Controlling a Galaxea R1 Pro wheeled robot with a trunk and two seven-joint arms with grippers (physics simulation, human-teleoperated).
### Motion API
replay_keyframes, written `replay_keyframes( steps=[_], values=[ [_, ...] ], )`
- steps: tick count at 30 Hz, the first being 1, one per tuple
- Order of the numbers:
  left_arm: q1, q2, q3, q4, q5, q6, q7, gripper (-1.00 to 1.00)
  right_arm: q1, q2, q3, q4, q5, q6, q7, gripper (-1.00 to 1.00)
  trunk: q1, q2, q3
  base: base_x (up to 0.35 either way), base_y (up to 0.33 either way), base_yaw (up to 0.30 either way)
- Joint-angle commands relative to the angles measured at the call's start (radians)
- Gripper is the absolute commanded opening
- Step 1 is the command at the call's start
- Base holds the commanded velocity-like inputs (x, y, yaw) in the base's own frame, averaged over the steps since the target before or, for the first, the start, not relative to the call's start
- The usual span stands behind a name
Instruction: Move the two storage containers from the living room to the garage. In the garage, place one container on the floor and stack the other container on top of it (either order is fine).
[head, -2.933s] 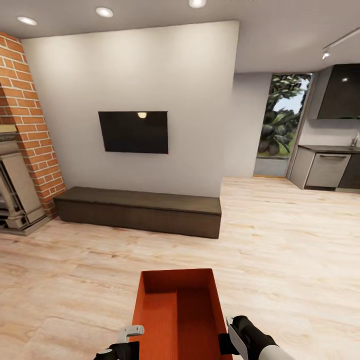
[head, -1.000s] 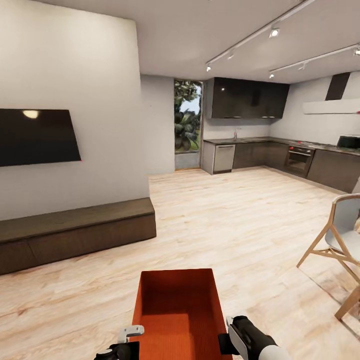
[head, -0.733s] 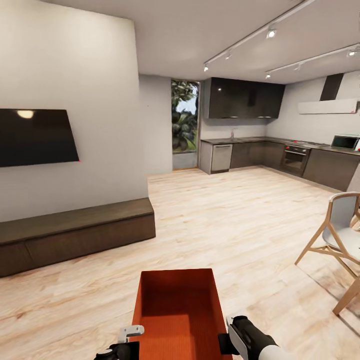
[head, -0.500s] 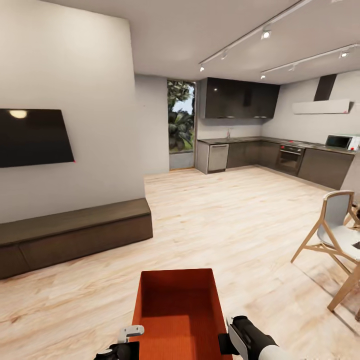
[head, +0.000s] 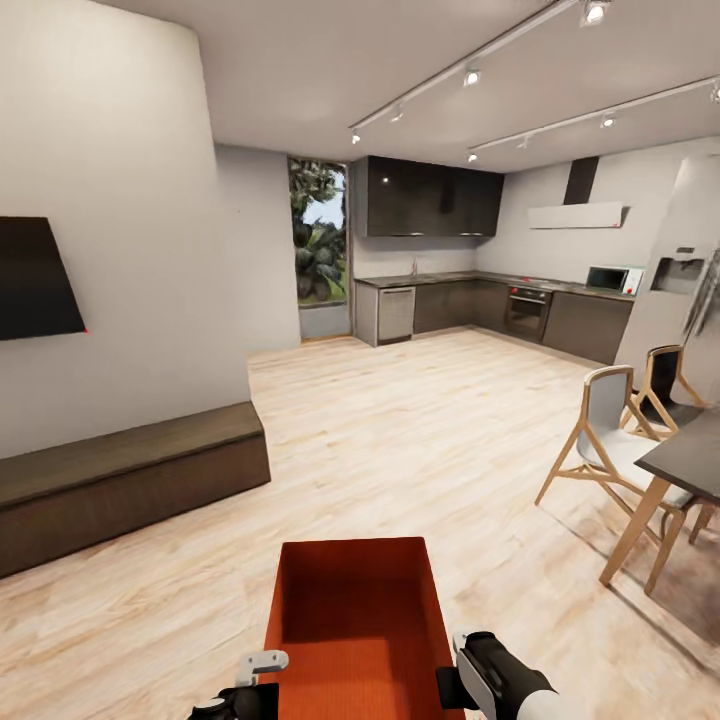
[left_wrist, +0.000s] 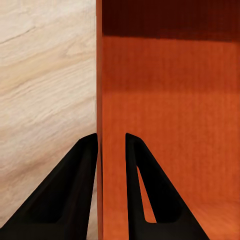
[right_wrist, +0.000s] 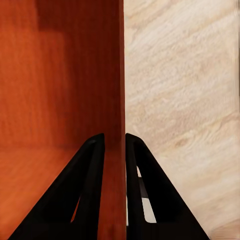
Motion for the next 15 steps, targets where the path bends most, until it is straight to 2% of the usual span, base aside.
replay_keyframes(
  steps=[1,15],
  values=[
    [-0.001,0.002,-0.017,-0.004,0.02,0.005,0.004,-1.0,0.0,-0.013,0.027,0.0,-0.024,0.003,-0.003,-1.0,0.0,-0.001,-0.001,0.0,0.061,-0.284],
    [-0.001,0.002,-0.017,-0.004,0.02,0.005,0.004,-1.0,0.0,-0.013,0.027,0.001,-0.024,0.003,-0.003,-1.0,0.0,-0.001,-0.001,0.0,0.078,-0.285]
  ],
)
